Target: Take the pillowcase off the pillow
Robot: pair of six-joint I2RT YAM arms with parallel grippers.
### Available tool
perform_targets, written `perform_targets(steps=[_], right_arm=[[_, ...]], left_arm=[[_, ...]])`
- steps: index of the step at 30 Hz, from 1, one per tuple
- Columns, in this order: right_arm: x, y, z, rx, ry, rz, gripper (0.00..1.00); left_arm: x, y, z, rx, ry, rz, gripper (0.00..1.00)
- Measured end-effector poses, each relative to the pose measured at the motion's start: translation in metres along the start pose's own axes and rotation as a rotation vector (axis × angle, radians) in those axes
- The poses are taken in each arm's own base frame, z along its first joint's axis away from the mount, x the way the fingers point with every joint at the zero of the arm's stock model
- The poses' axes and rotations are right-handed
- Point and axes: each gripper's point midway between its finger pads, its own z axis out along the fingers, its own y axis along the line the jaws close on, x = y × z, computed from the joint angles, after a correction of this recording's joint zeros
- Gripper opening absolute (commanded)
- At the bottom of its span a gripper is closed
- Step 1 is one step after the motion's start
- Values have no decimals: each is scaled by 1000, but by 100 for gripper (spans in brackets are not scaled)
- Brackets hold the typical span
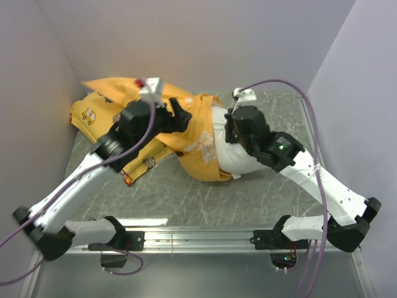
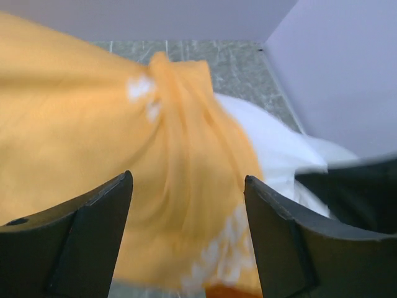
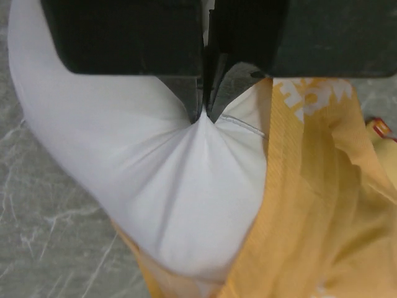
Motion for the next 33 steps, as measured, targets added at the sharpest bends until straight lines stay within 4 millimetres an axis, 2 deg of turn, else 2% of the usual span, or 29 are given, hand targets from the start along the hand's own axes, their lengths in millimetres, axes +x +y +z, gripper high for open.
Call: perform_targets(steps=[2,4,6,9,13,14,16,18,24,26,29,33], right_arm=[[-17,-7,-5,-6,-27,31,0],[-20,-15,-10,-6,-25,43,0],[-16,-20,-13,-7,-7,44,0],[-11,-23,-12,-11,17,42,0],[-7,-22,-12,-22,32,41,0],[-7,-23,-12,-23,32,43,0],[-6,-27,-13,-19,30,47,0],[-6,-31,-15,-11,33,50,0],[-4,-35,-16,-13,33,56,0],[-2,-35,-16,-12,38,54,0],[-2,-35,-16,-13,39,55,0],[-2,-35,-16,-11,38,55,0]], left_arm=[[-3,2,-33,6,-79,-50,83],[6,23,-55,-40,-135,-107,87],[19,43,-64,-92,-163,-150,90],[42,59,-49,-165,-138,-176,92],[70,66,-9,-241,-63,-197,95],[80,68,-1,-259,-39,-203,99],[93,72,7,-287,-8,-236,99],[93,73,6,-294,-26,-289,99],[91,80,-20,-283,-103,-449,99],[92,80,-21,-272,-121,-486,99],[101,82,-12,-265,-130,-522,99],[113,88,13,-288,-119,-547,99]])
